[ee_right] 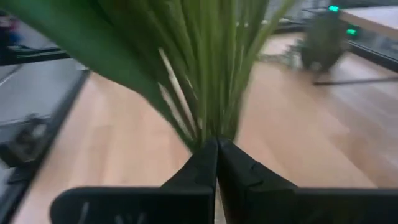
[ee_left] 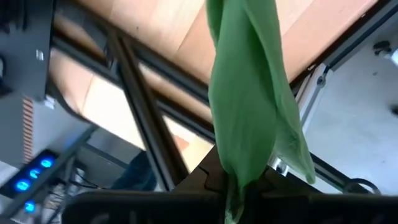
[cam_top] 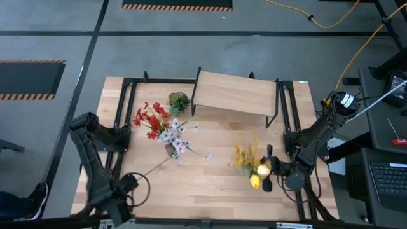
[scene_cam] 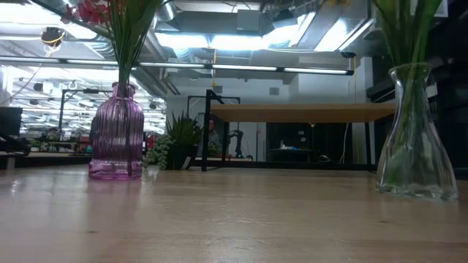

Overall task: Pick and place flowers into a vace then onto a shelf
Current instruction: Put the red flower into the violet vase

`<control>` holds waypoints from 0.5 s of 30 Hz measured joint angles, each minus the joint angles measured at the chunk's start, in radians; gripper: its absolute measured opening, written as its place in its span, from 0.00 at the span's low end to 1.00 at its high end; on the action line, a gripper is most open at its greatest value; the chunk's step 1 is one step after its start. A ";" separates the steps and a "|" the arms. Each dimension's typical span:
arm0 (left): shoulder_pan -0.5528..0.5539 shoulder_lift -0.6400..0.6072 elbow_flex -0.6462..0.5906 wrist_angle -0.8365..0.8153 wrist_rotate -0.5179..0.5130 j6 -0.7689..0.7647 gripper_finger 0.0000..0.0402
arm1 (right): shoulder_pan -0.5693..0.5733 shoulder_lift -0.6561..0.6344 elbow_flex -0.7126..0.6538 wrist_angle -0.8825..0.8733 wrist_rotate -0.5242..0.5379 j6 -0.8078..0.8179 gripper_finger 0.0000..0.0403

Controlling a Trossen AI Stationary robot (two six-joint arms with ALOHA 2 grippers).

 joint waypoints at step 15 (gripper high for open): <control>0.207 0.152 0.000 0.000 -0.005 0.503 0.01 | 0.068 0.000 0.284 0.068 -0.175 -0.439 0.03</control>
